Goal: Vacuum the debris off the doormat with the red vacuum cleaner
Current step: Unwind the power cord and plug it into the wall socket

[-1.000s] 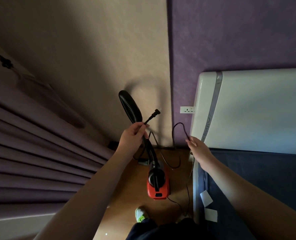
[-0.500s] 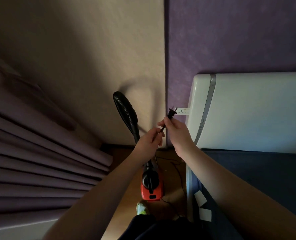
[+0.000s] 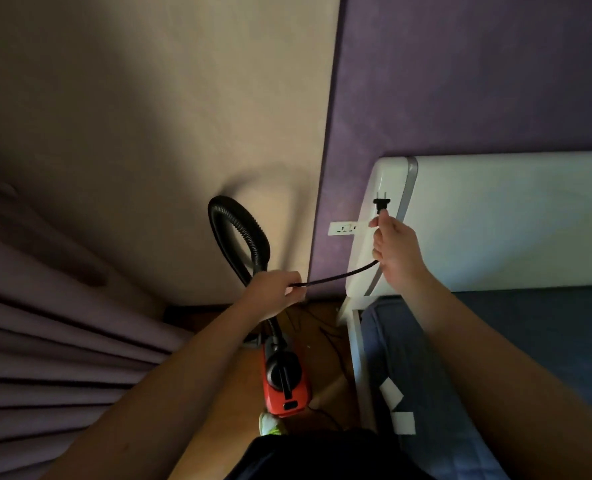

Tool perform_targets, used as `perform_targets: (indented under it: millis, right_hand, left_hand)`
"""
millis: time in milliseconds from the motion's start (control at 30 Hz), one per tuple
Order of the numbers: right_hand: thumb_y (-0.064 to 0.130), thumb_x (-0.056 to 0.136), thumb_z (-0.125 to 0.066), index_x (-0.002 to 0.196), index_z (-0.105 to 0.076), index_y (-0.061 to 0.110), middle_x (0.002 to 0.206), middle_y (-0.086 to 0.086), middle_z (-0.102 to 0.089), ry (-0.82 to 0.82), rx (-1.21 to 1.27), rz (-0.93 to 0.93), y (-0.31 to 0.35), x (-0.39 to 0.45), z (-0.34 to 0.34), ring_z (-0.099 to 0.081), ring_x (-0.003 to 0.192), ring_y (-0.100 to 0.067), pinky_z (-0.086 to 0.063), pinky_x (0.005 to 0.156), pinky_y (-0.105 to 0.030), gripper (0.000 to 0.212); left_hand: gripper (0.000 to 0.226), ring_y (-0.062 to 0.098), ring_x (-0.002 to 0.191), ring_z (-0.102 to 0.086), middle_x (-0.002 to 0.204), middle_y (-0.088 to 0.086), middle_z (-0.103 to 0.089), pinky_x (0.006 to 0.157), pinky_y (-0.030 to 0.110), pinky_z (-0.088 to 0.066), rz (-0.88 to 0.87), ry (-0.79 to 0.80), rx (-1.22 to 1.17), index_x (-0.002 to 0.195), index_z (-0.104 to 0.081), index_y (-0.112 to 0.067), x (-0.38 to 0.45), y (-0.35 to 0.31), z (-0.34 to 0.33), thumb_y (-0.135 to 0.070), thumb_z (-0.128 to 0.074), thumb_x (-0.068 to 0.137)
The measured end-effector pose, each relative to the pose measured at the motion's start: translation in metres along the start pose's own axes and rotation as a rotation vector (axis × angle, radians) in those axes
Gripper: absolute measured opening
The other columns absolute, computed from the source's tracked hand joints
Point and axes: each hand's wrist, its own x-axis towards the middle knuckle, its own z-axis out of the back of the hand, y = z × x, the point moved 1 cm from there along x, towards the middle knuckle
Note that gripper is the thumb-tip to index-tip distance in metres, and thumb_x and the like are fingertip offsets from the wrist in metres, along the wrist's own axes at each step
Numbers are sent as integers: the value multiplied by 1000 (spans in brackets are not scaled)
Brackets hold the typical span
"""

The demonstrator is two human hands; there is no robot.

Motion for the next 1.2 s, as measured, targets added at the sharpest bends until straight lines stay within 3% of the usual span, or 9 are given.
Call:
perform_targets:
  millis: [100,200,433,533,700,833,967,1067,1200]
  right_hand:
    - [39,102,-45,81,-63,17,52,7,-40,-144,-157,21,3,13,36,-33,45,-7,-29,46,-22,35]
    - [39,103,-42,79,-64,17,59,2,-43,-223,-287,13,-3,21,69,-35,49,-10,-30,42,-20,39]
    - [28,103,-37,104,-66,18,73,1,-48,13,-480,-200,-51,30,30,-41,58,-9,-33,54,-23,31]
    - [19,103,-39,117,-61,11,69,0,-45,57,-366,-322,-67,43,7,-39,56,-10,-33,53,-22,28]
    - [26,102,-49,109,-63,10,83,-4,-61,-46,-144,-468,-93,73,-16,-58,69,-13,-49,58,-25,22]
    - [20,102,-49,112,-60,7,86,-1,-62,-84,-77,-554,-116,108,-25,-59,72,-12,-48,61,-24,20]
    - [9,99,-45,126,-55,-6,93,-9,-61,-103,-112,-519,-137,134,-25,-57,71,-12,-49,68,-28,33]
    - [9,99,-44,123,-56,-5,116,-22,-63,-141,-147,-459,-152,145,-31,-56,79,-15,-50,75,-29,31]
    - [26,104,-39,115,-66,10,97,-3,-72,-330,-214,-391,-169,152,-47,-62,87,-17,-46,81,-29,34]
  left_hand:
    - [11,19,83,-59,87,-4,-61,67,31,-43,9,33,48,93,-50,-32,1,25,5,-41,-54,97]
    - [9,19,81,-59,87,-1,-61,68,32,-45,54,50,-19,95,-51,-32,4,39,8,-39,-50,100]
    - [13,10,71,-54,75,-9,-57,61,25,-38,35,27,-288,93,-63,-24,21,2,11,-30,-55,101]
    - [10,6,75,-53,78,-14,-56,61,18,-35,131,-73,-402,93,-61,-25,36,-4,12,-27,-55,101]
    - [18,10,70,-53,82,-3,-60,60,19,-38,256,-156,-622,115,-62,-28,58,-11,15,-22,-52,102]
    - [23,12,82,-60,89,-2,-67,64,16,-41,353,-179,-689,118,-62,-28,79,-13,4,-16,-50,102]
    - [22,13,92,-63,99,-3,-68,70,12,-44,438,-187,-747,115,-65,-21,100,-17,-16,-12,-52,100]
    - [24,10,72,-63,83,-3,-70,74,25,-47,539,-239,-857,107,-66,-22,117,-16,-31,-11,-45,103]
    - [25,8,68,-63,78,-5,-71,69,23,-47,620,-278,-873,97,-64,-27,133,-11,-46,-10,-45,103]
